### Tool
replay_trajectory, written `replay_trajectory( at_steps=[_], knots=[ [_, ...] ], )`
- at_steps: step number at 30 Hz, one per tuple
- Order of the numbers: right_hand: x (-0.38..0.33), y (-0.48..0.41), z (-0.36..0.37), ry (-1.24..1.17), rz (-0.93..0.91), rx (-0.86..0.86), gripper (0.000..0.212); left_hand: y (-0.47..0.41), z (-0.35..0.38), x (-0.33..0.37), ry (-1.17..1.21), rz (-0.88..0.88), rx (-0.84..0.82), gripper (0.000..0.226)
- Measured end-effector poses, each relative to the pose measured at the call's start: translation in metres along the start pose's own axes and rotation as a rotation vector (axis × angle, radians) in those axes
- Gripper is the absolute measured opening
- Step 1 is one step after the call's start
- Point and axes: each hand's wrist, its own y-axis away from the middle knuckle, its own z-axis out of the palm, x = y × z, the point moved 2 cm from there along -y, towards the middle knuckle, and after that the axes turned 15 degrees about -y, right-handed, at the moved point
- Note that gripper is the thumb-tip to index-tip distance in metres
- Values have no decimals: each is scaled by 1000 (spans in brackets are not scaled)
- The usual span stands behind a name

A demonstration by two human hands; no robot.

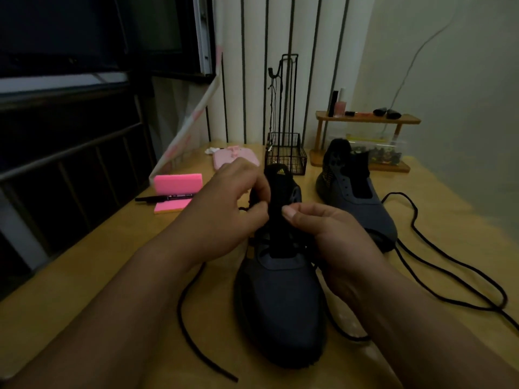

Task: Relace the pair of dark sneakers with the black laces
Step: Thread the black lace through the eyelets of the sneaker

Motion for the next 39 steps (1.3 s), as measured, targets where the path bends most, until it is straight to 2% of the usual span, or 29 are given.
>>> replay_trajectory(
  at_steps=[2, 6, 11, 13, 14, 16, 18, 20, 21, 22, 24, 26, 28, 30, 33, 35, 37, 39],
  knots=[
    [2, -2, -1, 2, 1, -11, 17, 5, -4, -1, -27, 15, -78, 7],
    [2, -3, -1, -10, -2, -20, 12, 1, -3, -4, -28, -9, -126, 9],
    [-1, -3, -3, 38, -5, -46, 15, -2, 6, -4, 209, -160, -191, 8],
    [-6, -4, -5, 150, -23, -46, 14, 1, 8, -6, 327, -212, -204, 11],
    [-9, -4, -7, 237, -37, -46, 13, 2, 8, -7, 409, -255, -177, 13],
    [-20, -4, -14, 351, -51, -54, 14, 4, 2, -13, 650, -392, -6, 20],
    [-32, -3, -21, 369, -44, -68, 17, 6, -11, -26, 1017, -500, 195, 22],
    [-42, -1, -24, 341, -50, -54, 16, 10, -22, -36, 1332, -555, 296, 40],
    [-47, 0, -23, 328, -62, -46, 15, 13, -25, -39, 1312, -593, 287, 40],
    [-52, 1, -19, 333, -81, -41, 14, 16, -29, -37, 1140, -609, 225, 32],
    [-61, 2, -10, 370, -114, -42, 15, 22, -32, -24, 535, -553, 5, 17],
    [-68, 3, 1, 391, -144, -34, 15, 29, -32, -15, 90, -426, -224, 20],
    [-73, 3, 9, 383, -172, -23, 15, 35, -30, -14, 42, -357, -301, 27],
    [-76, 4, 13, 342, -181, -22, 17, 38, -34, -24, 321, -497, -121, 28],
    [-75, 5, 10, 376, -189, 27, 18, 40, -33, -46, 1141, -776, 241, 20],
    [-72, 4, 6, 404, -183, 50, 17, 41, -31, -52, 1484, -796, 296, 33],
    [-66, 4, 4, 429, -178, 69, 18, 41, -31, -48, 1581, -792, 276, 36],
    [-63, 4, 5, 487, -201, 110, 19, 41, -33, -41, 1364, -752, 179, 23]
  ],
)
